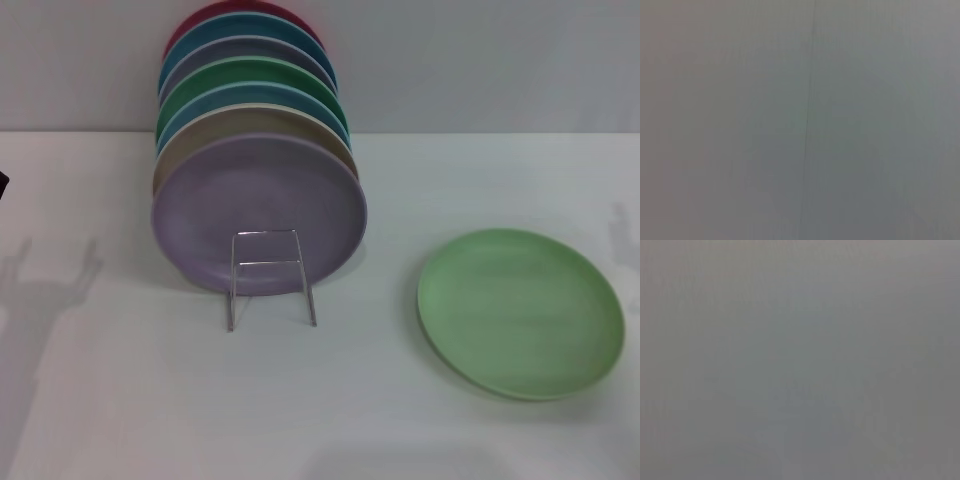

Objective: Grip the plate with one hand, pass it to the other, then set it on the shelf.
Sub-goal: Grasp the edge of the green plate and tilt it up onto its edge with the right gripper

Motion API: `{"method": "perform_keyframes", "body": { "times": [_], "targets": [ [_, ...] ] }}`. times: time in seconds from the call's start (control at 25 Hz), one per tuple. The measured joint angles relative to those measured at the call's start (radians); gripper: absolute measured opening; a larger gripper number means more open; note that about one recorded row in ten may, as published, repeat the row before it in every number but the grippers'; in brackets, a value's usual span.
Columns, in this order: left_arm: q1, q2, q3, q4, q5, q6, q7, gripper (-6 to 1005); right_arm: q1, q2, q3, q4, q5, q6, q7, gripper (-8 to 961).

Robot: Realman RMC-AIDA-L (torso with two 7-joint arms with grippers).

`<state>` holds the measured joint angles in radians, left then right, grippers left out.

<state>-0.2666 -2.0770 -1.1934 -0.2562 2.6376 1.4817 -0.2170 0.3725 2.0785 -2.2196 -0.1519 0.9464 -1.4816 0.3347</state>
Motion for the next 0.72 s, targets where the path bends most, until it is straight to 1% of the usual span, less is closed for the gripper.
{"method": "perform_keyframes", "body": {
  "times": [0.44, 0.52, 0.6, 0.64, 0.68, 0.72],
  "targets": [
    [-0.003, 0.0, 0.0, 0.0, -0.001, 0.0, 0.004, 859, 0.005, -0.001, 0.0, 0.0, 0.0, 0.003, -0.002, 502],
    [-0.008, 0.0, 0.0, 0.004, -0.001, 0.0, 0.004, 859, 0.006, -0.002, -0.001, 0.0, 0.0, 0.003, -0.029, 501],
    [-0.011, 0.0, 0.0, 0.007, -0.001, 0.0, 0.004, 859, 0.006, 0.0, -0.003, -0.004, 0.0, 0.002, -0.097, 501],
    [-0.011, 0.0, 0.0, 0.007, -0.001, 0.0, 0.004, 859, 0.005, 0.001, -0.003, -0.012, 0.0, 0.001, -0.165, 501],
    [-0.014, 0.0, 0.0, 0.007, -0.001, 0.0, 0.004, 859, 0.0, 0.004, -0.003, -0.032, 0.0, 0.001, -0.282, 501],
    [-0.014, 0.0, 0.0, 0.007, -0.001, 0.0, 0.004, 859, 0.0, 0.004, -0.003, -0.032, 0.0, 0.001, -0.282, 501]
  ]
}}
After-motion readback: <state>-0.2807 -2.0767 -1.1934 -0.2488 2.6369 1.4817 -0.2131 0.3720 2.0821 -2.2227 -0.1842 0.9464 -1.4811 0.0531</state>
